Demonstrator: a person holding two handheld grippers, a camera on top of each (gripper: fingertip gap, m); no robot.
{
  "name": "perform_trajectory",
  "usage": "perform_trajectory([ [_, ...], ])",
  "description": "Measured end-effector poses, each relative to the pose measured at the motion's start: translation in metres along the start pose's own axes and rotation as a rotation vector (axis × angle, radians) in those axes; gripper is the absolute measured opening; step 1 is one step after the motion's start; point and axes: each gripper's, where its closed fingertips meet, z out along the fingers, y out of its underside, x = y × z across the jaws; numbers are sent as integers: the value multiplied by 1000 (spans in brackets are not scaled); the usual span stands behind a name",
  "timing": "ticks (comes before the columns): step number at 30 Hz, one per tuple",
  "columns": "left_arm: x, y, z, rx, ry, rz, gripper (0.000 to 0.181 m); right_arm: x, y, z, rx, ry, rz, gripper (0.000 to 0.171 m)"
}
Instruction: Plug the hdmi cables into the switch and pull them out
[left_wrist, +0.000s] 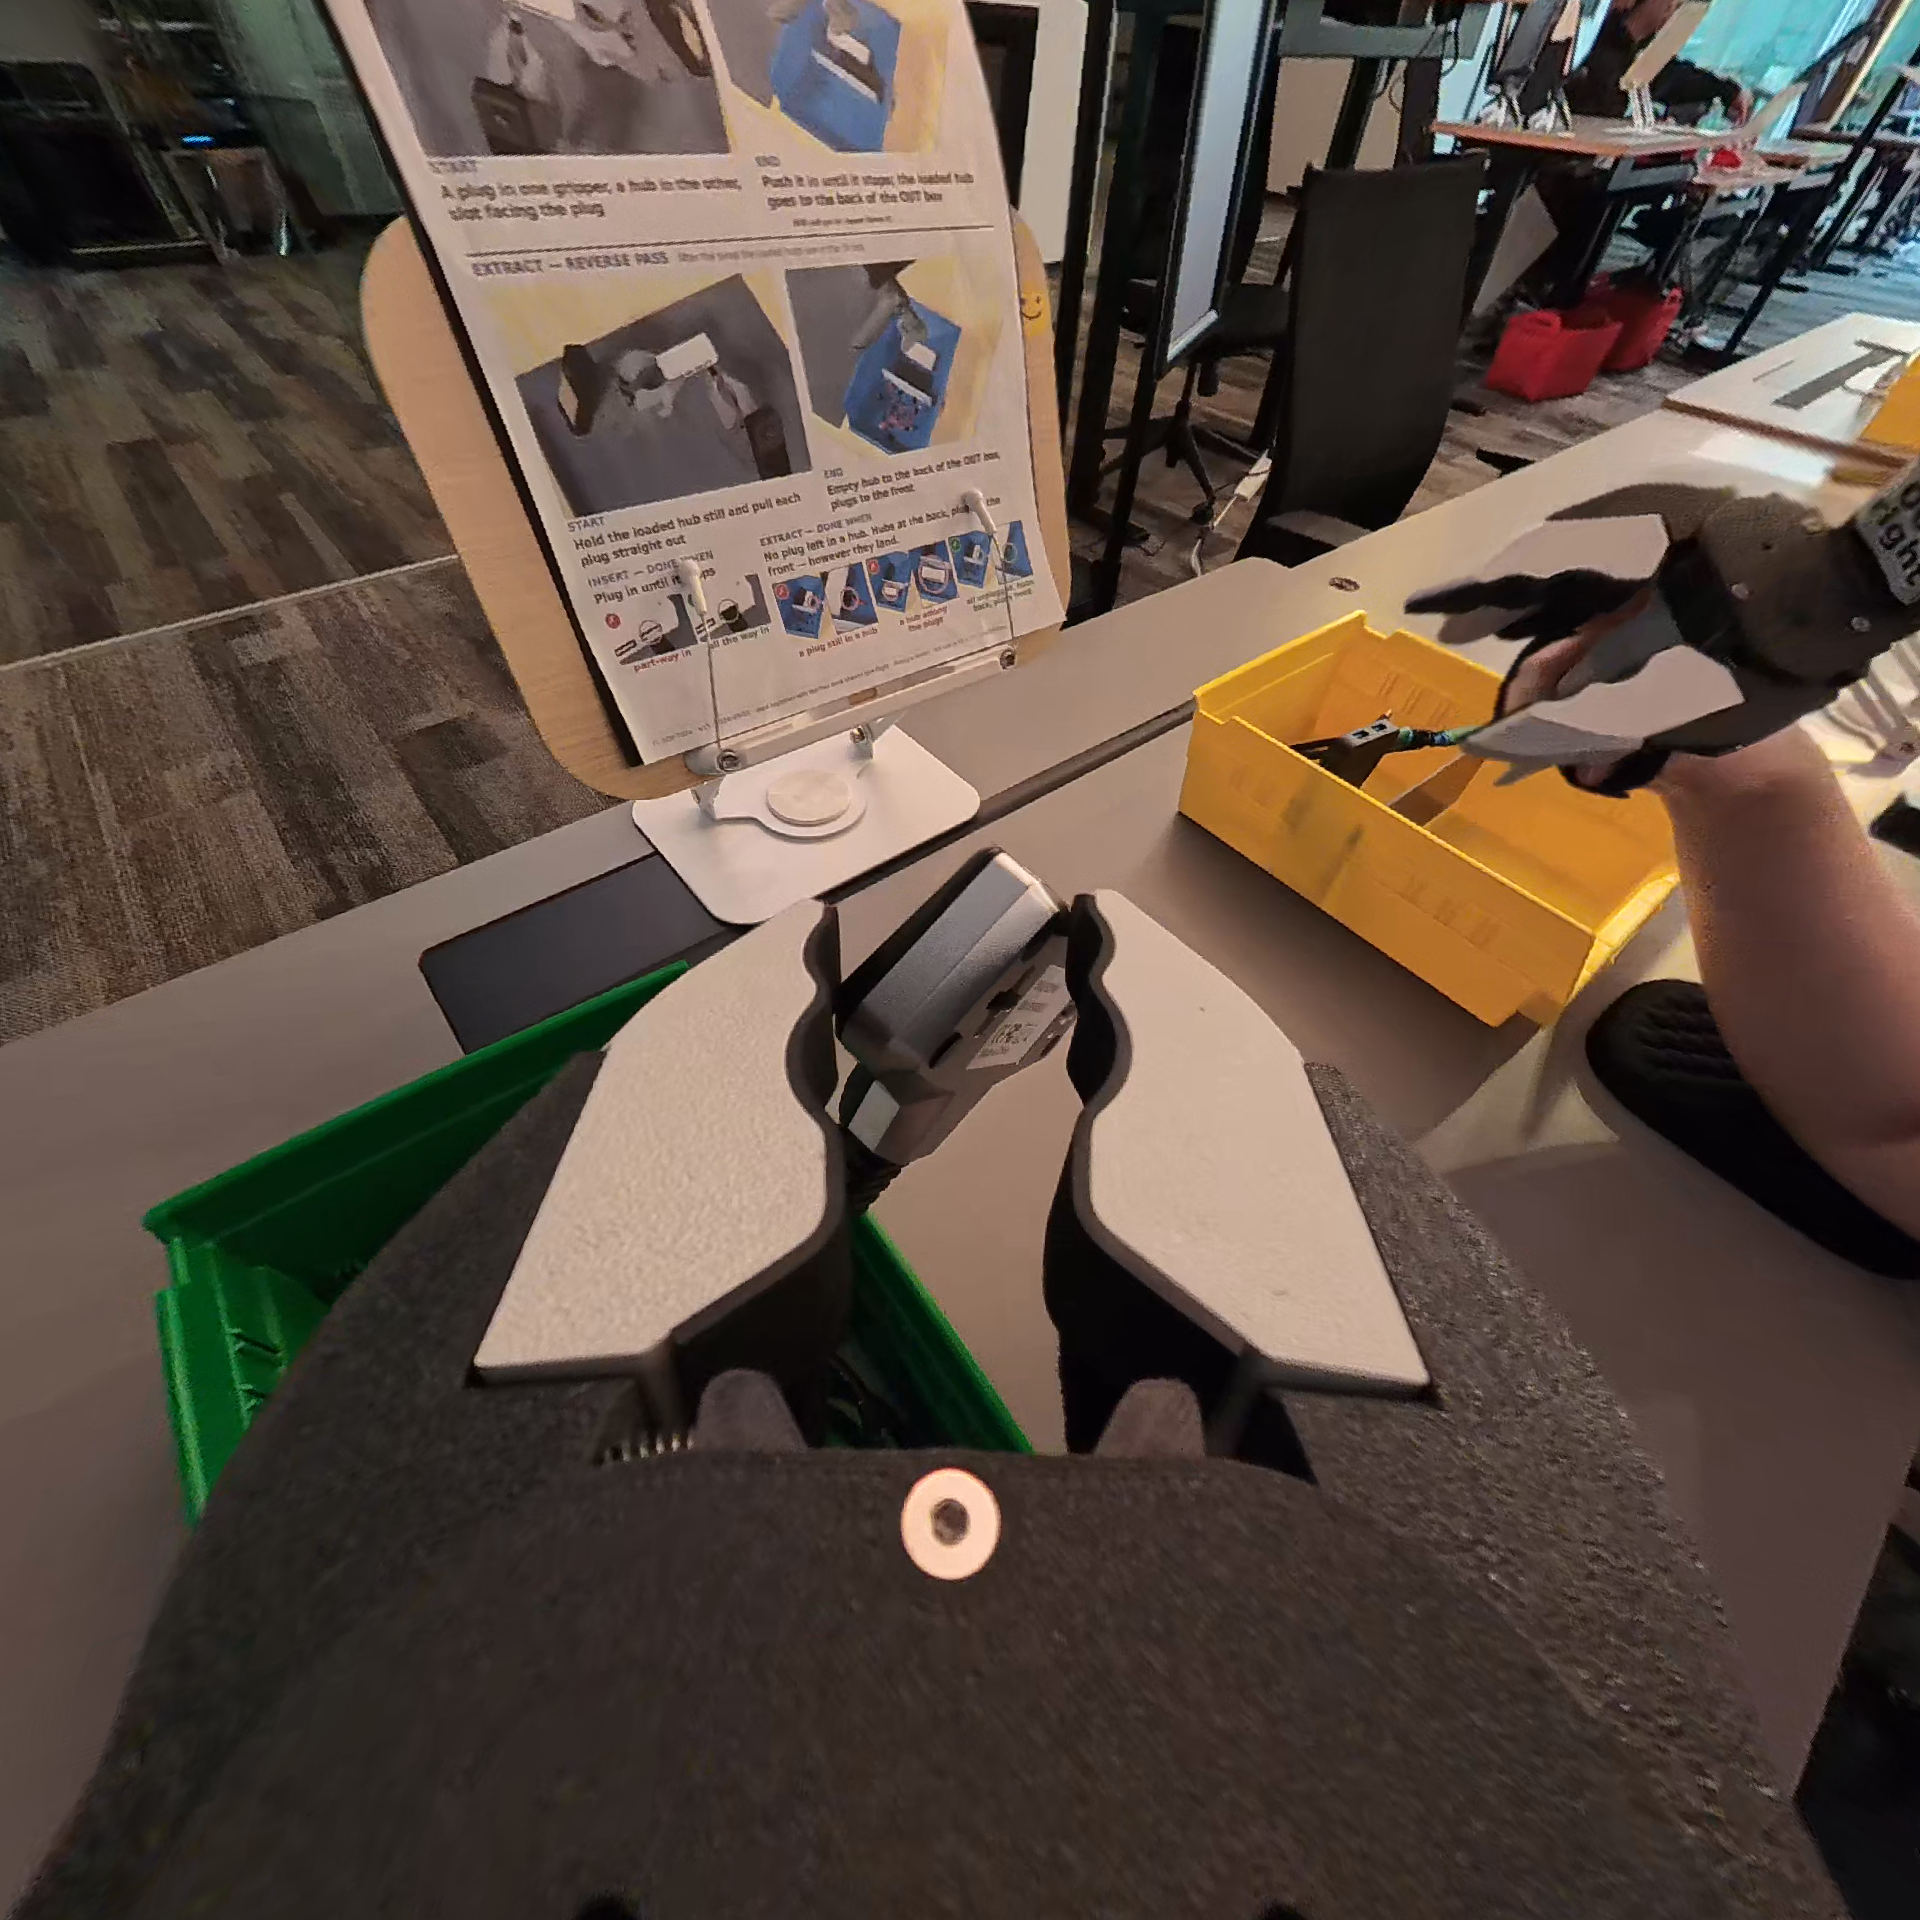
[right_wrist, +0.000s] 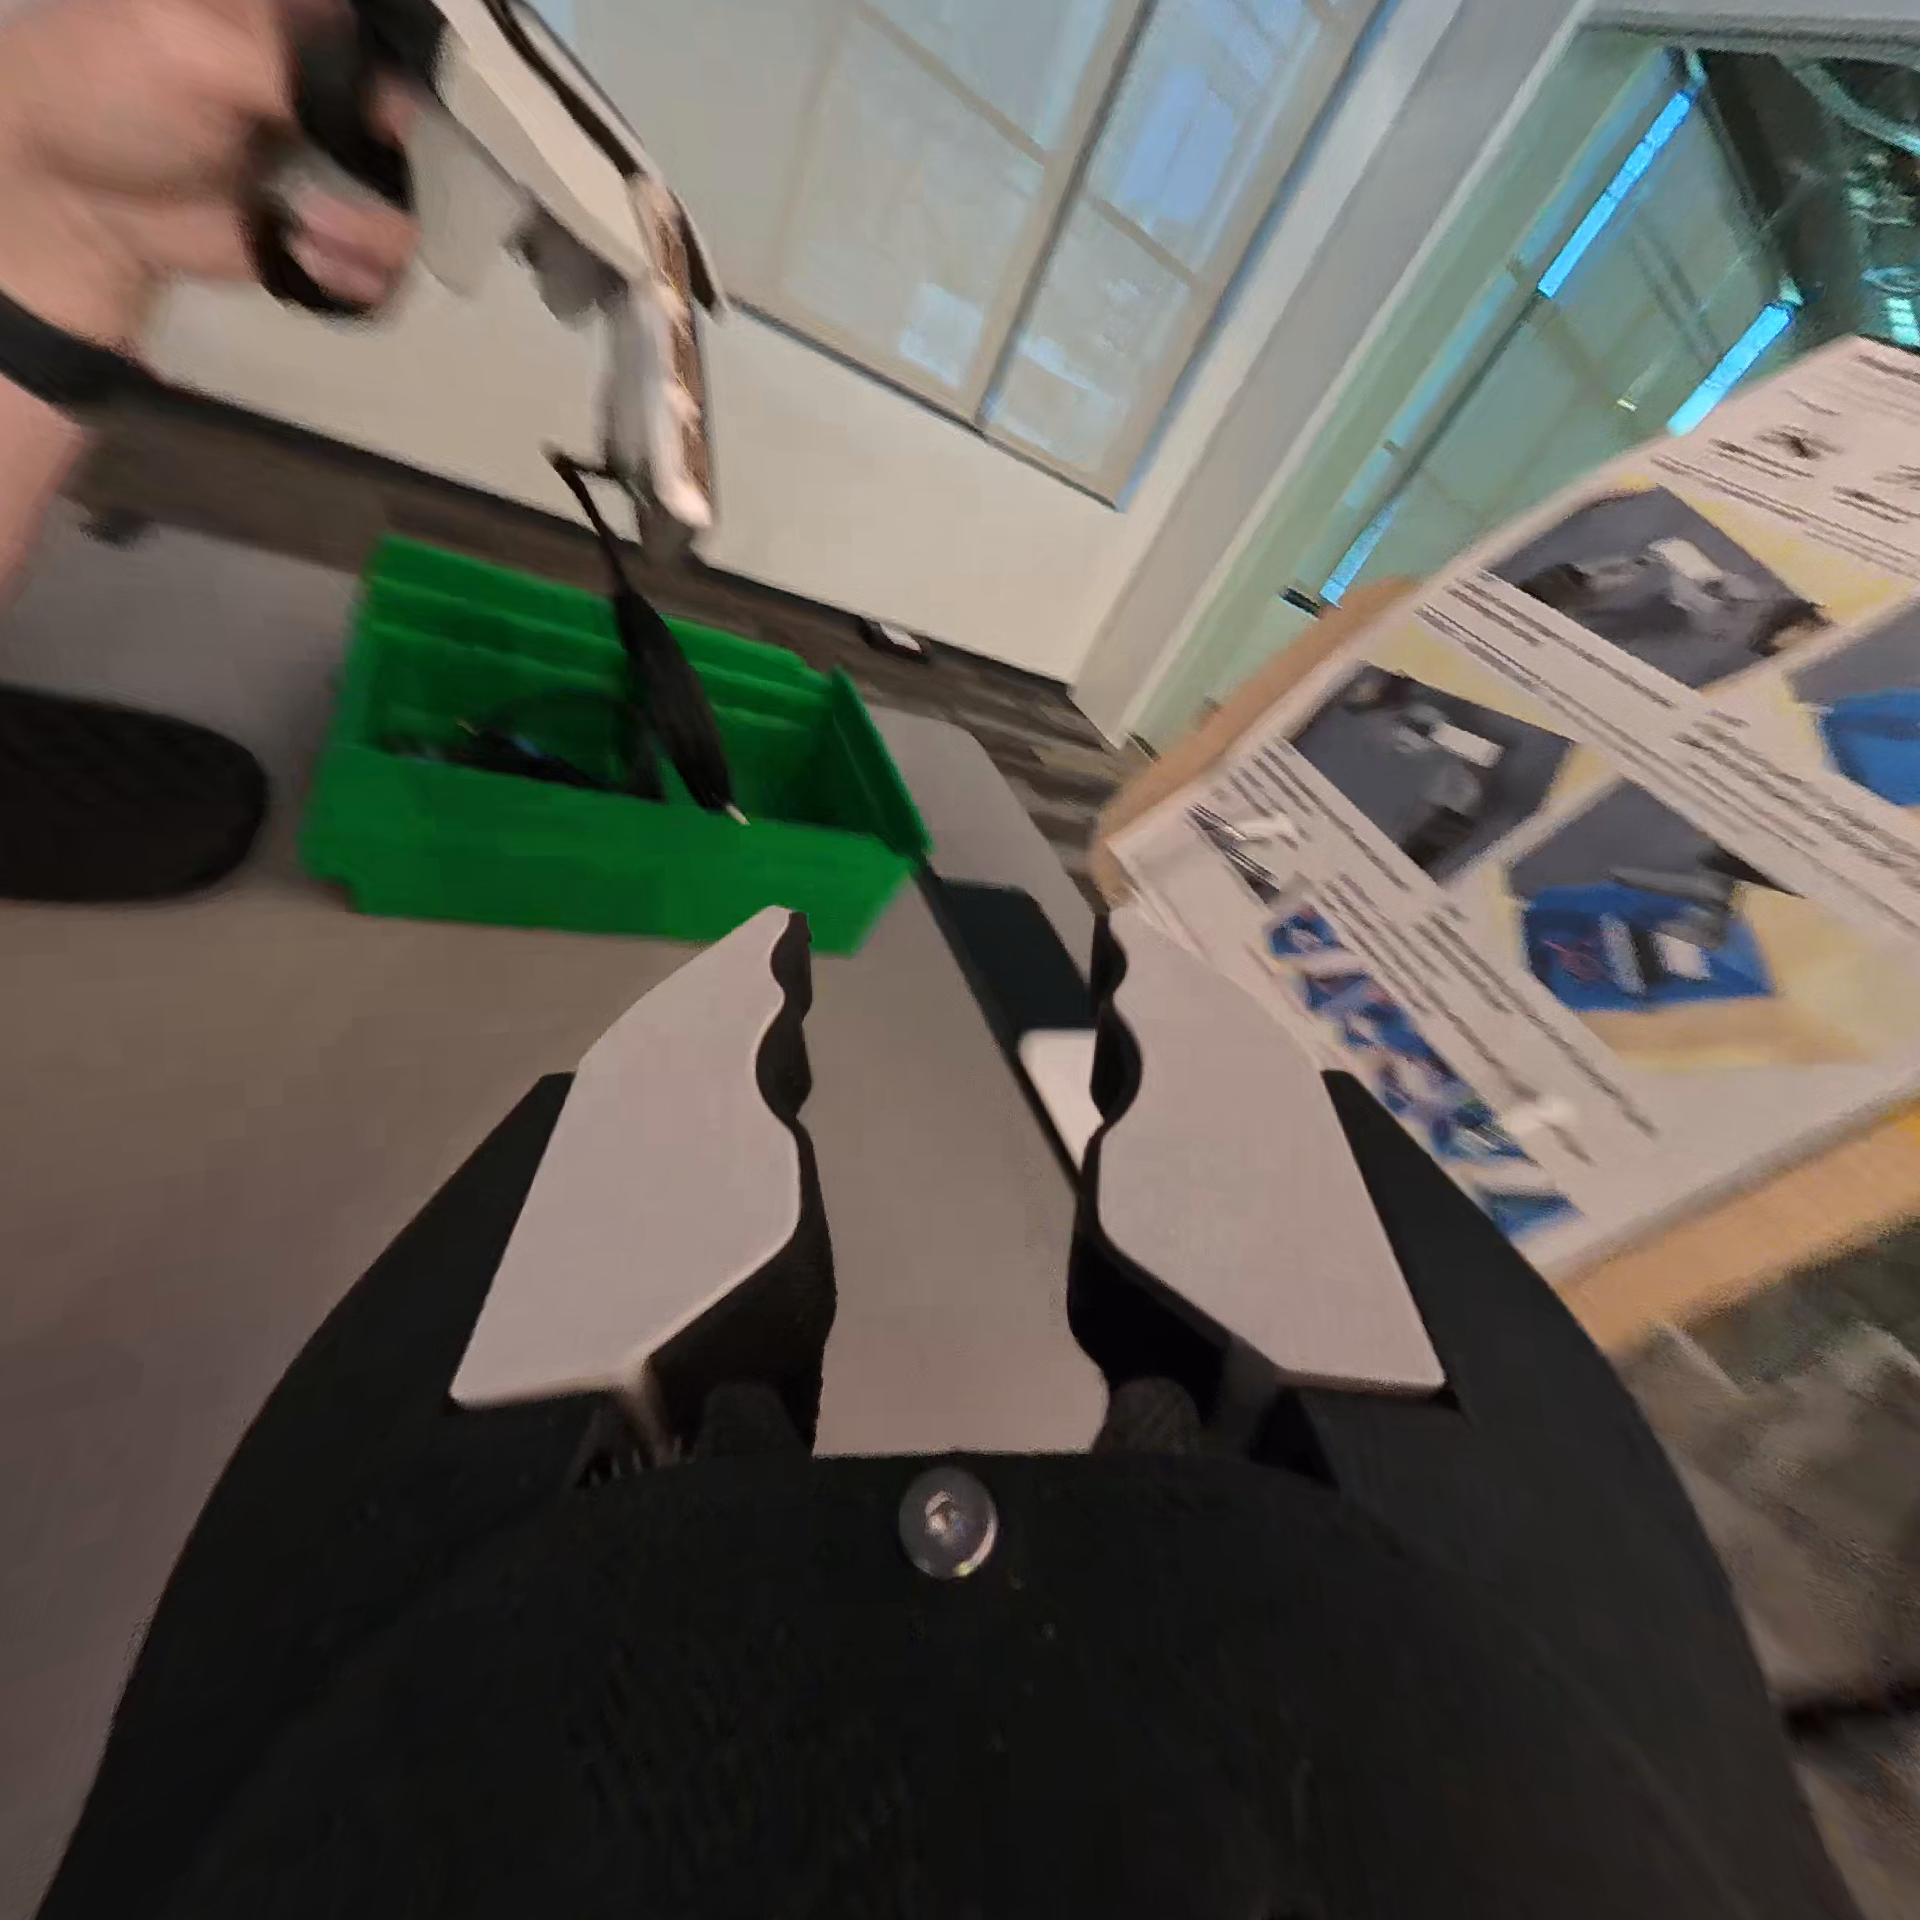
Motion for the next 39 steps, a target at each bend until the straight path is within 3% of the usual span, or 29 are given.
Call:
perform_trajectory([
  [4, 13, 6, 10, -61, -2, 53, 42, -53, -35, 40, 192, -140, 133, 53],
  [9, 31, 11, 21, -108, 6, 108, 42, -85, -49, 74, 200, -112, 24, 51],
  [16, 71, 20, 40, -175, 59, 201, 41, -99, -34, 109, 170, -150, 137, 52],
  [17, 77, 22, 43, -186, 75, 207, 42, -99, -32, 113, 163, -144, 135, 49],
  [18, 82, 24, 47, -194, 87, 215, 42, -102, -31, 114, 169, -158, 124, 29],
  [19, 83, 26, 51, -202, 67, 233, 42, -101, -28, 115, 164, -159, 130, 29],
  [22, 87, 18, 53, -142, 49, 263, 43, -92, -28, 110, 194, -197, 198, 24],
  [25, 85, -2, 43, -14, 42, 190, 48, -79, -32, 105, 230, -104, 123, 23],
  [34, 67, -38, -26, 208, 58, 19, 44, -57, -82, 60, 411, 62, -10, 22],
  [39, 28, -18, -41, 100, -188, 108, 36, -37, -88, 33, 347, 102, -91, 23],
])
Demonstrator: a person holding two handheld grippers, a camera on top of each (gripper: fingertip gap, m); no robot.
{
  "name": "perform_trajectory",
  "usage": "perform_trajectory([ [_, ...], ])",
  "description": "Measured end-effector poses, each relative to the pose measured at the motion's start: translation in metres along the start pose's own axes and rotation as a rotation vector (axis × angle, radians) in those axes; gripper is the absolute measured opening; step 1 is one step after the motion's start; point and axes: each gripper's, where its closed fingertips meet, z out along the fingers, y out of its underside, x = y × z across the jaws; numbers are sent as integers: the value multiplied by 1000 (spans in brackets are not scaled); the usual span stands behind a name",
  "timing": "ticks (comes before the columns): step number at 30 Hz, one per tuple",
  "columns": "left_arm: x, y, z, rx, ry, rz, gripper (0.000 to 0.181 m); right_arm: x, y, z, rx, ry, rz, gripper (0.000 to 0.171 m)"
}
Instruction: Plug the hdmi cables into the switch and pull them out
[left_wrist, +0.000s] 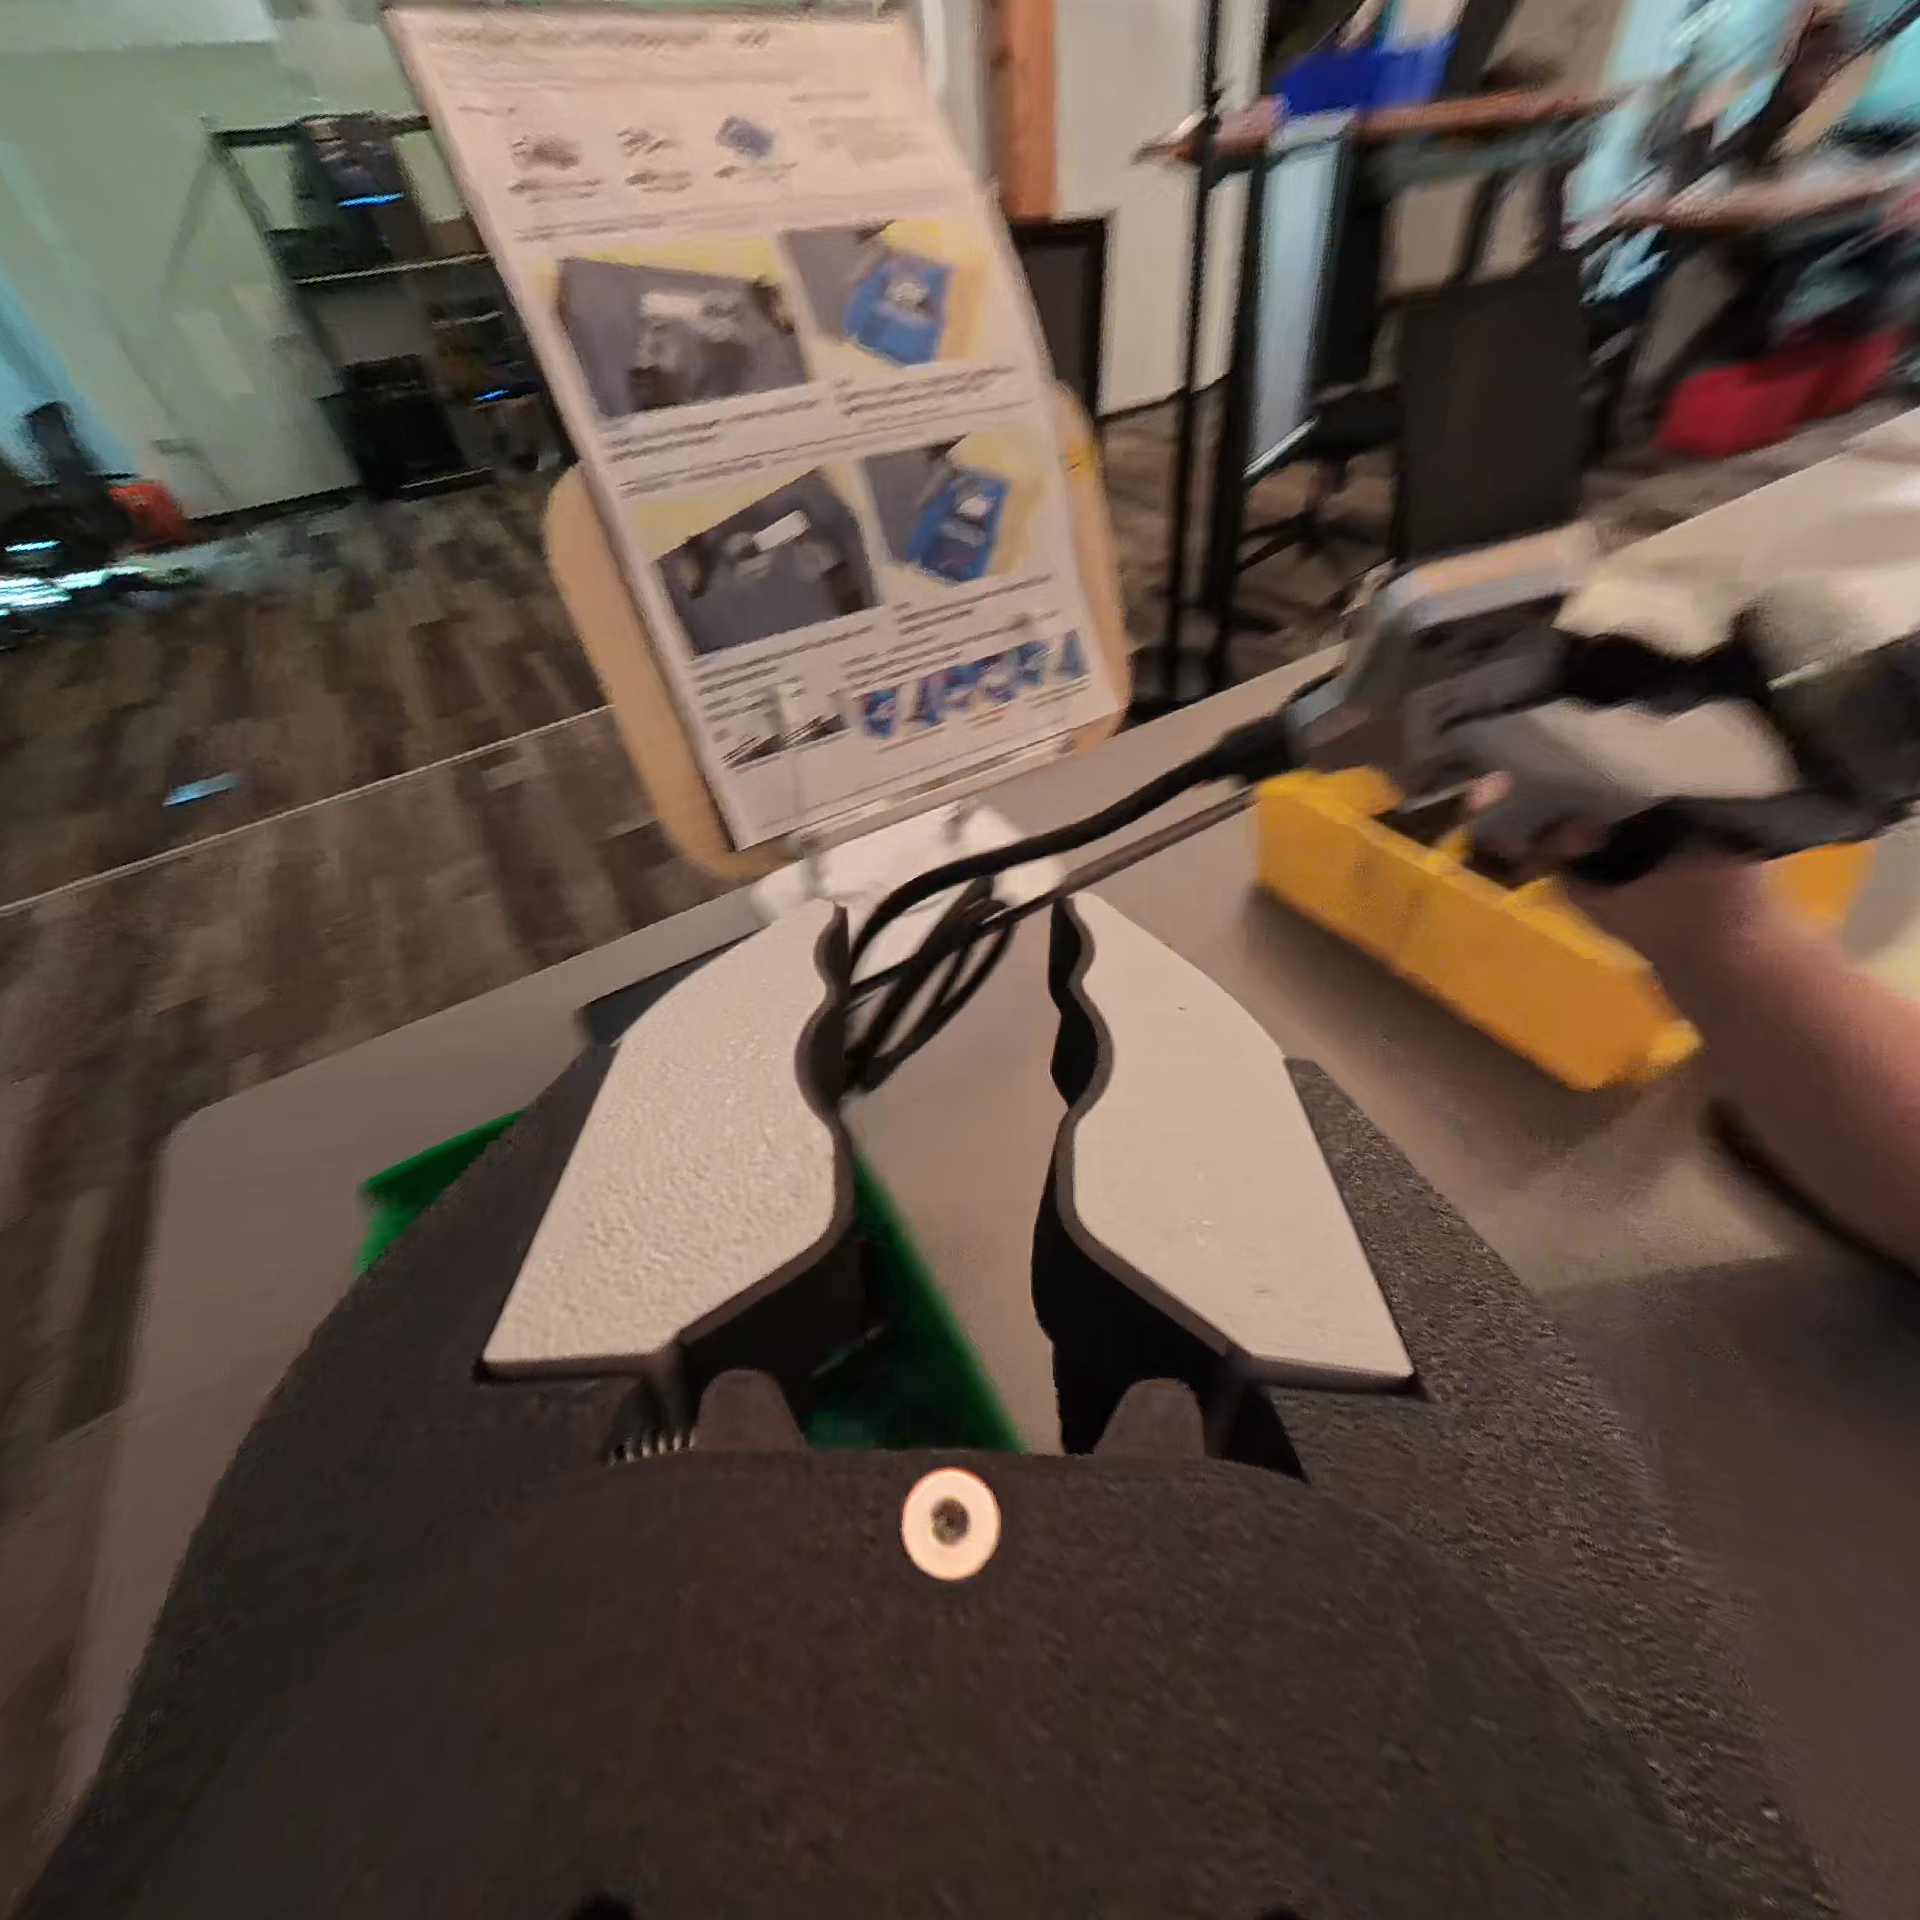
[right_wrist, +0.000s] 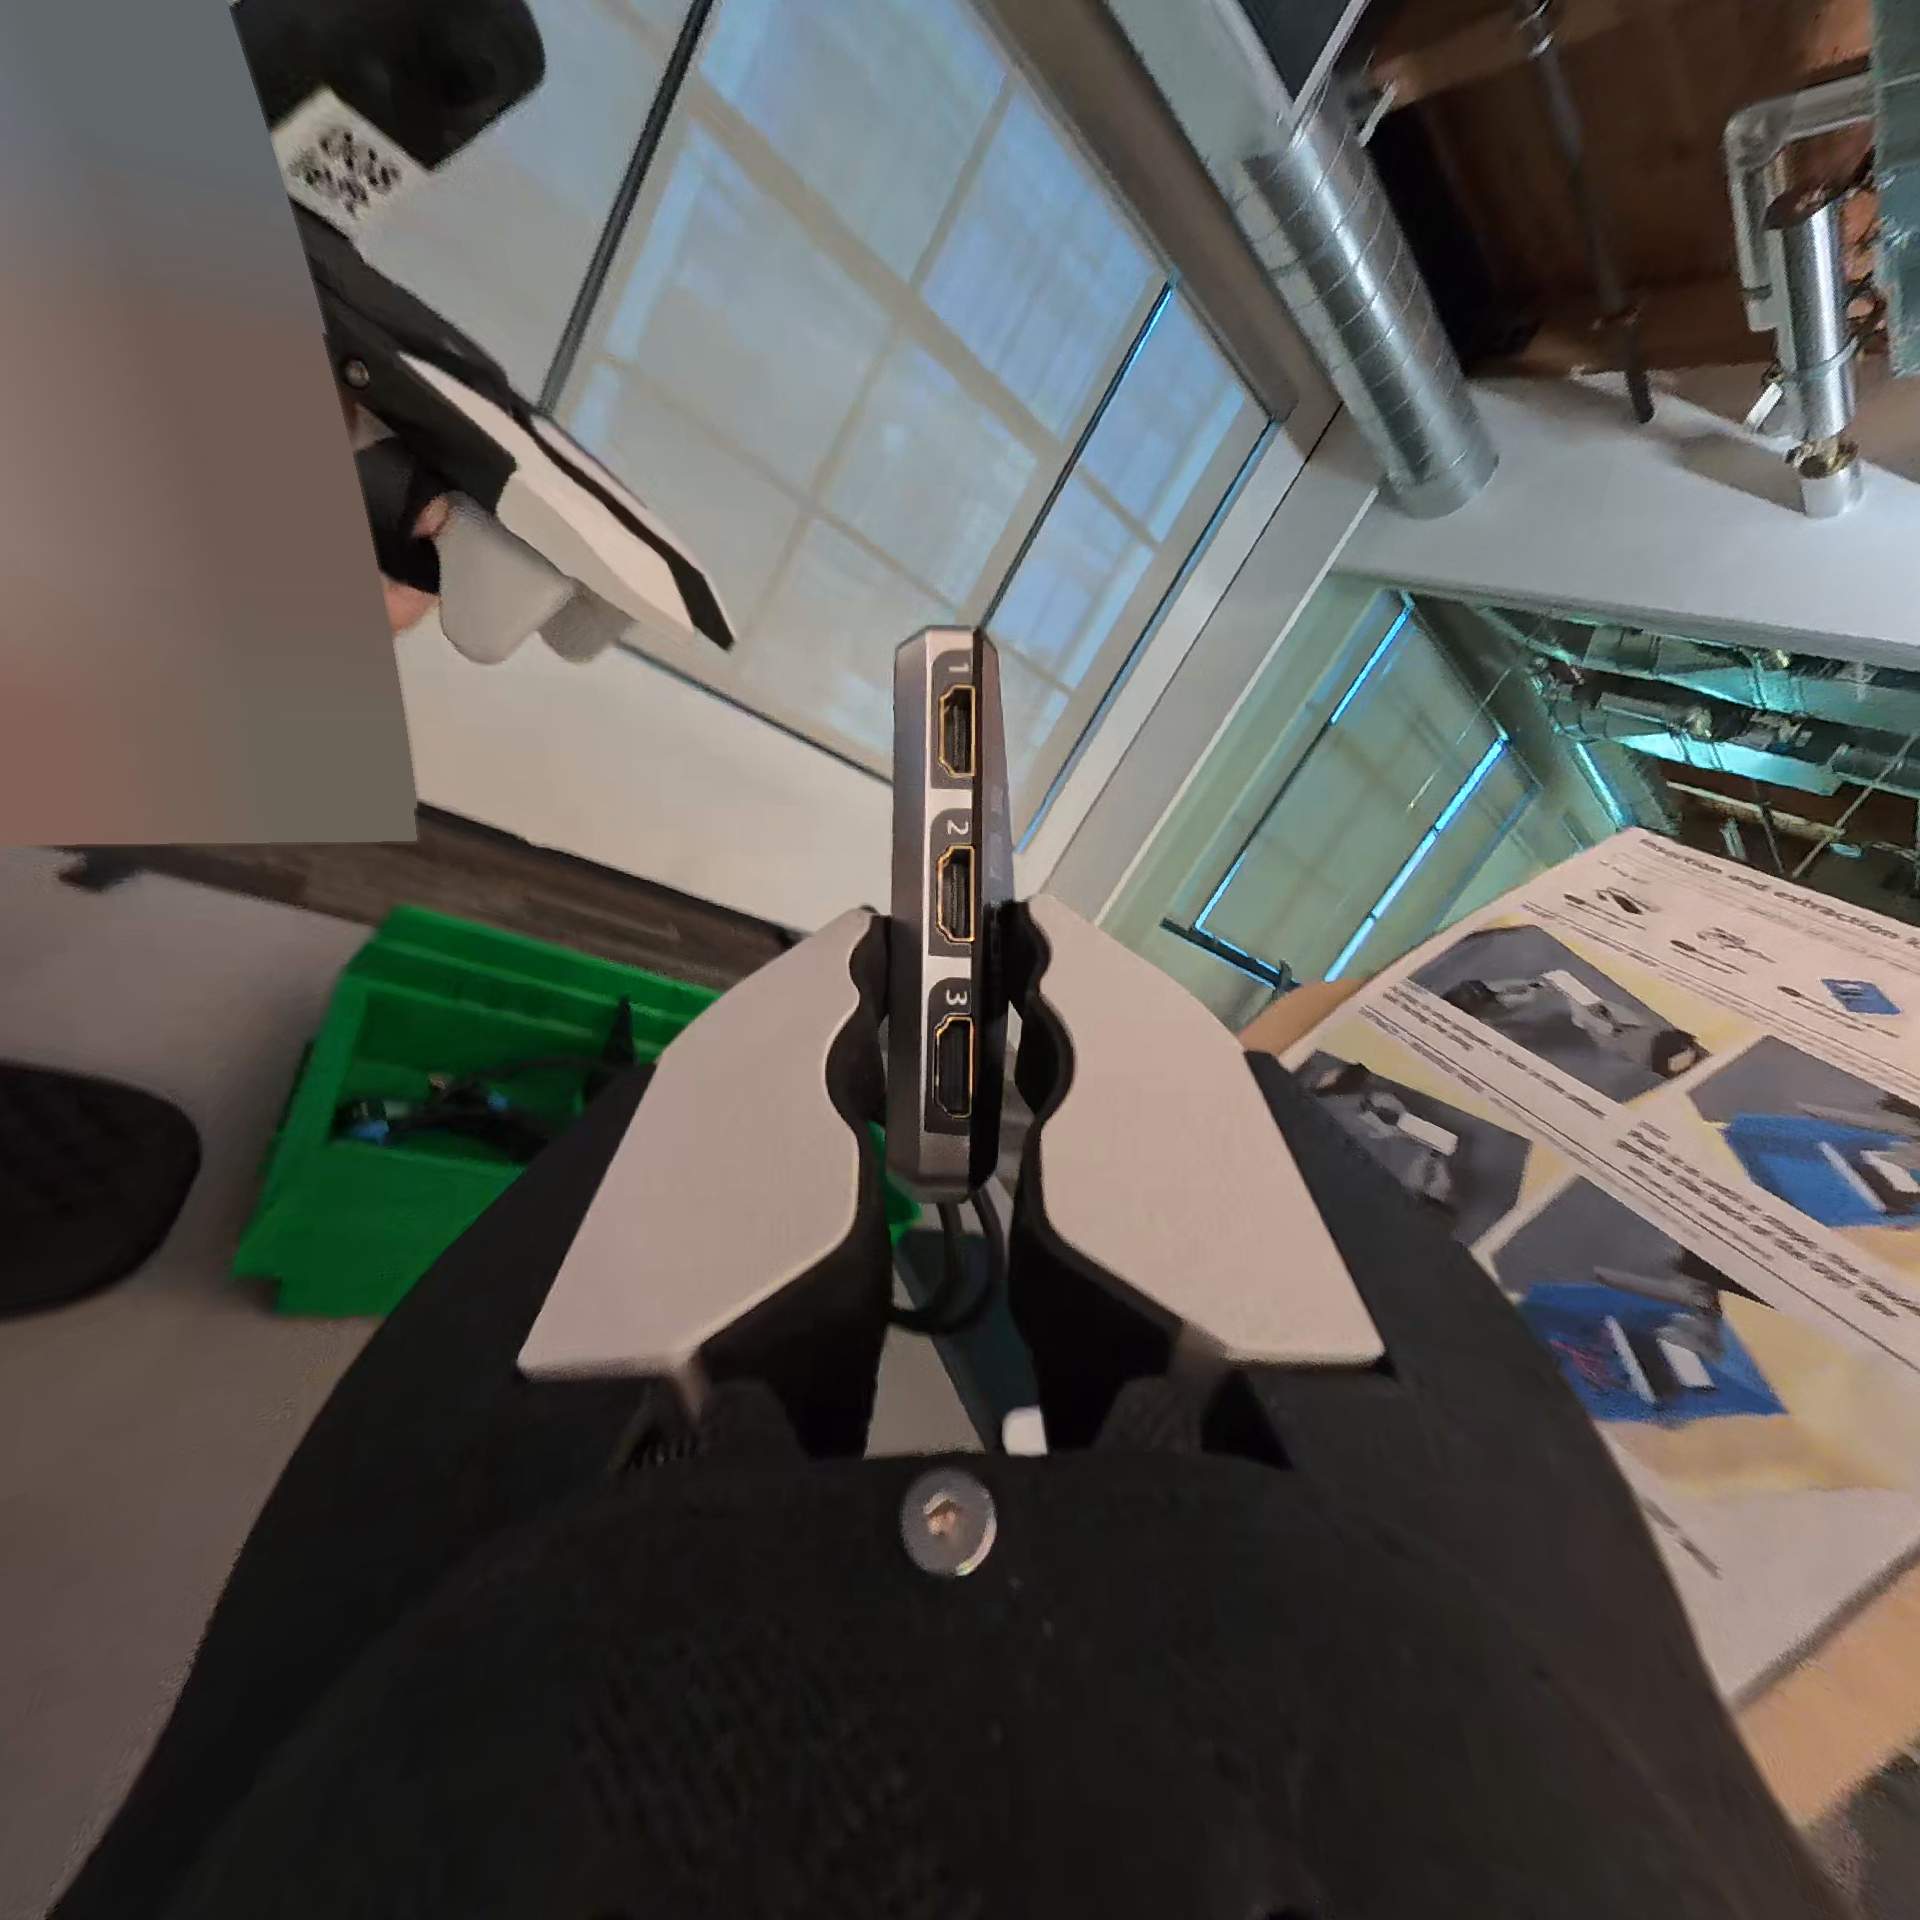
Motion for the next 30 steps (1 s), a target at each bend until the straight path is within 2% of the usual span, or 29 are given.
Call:
perform_trajectory([
  [4, -47, 38, 2, -176, -246, 142, 40, 24, 12, -16, -65, 88, -81, 23],
  [8, -56, 84, 16, -422, -198, 113, 46, 43, -13, -38, 32, 173, -80, 22],
  [11, -61, 110, 24, -549, -152, 97, 41, 44, -10, -40, -26, 166, -128, 22],
  [13, -72, 128, 23, -634, -175, 86, 34, 37, 5, -36, -80, 108, -136, 22],
  [20, -107, 192, 9, -900, -208, -54, 28, 8, 76, -19, -329, 1, -270, 22],
  [24, -126, 220, 7, -979, -225, -116, 29, -33, 119, -8, -445, -148, -249, 22],
  [30, -132, 246, 10, -1039, -158, -141, 28, -99, 176, -3, -585, -349, -274, 22],
])
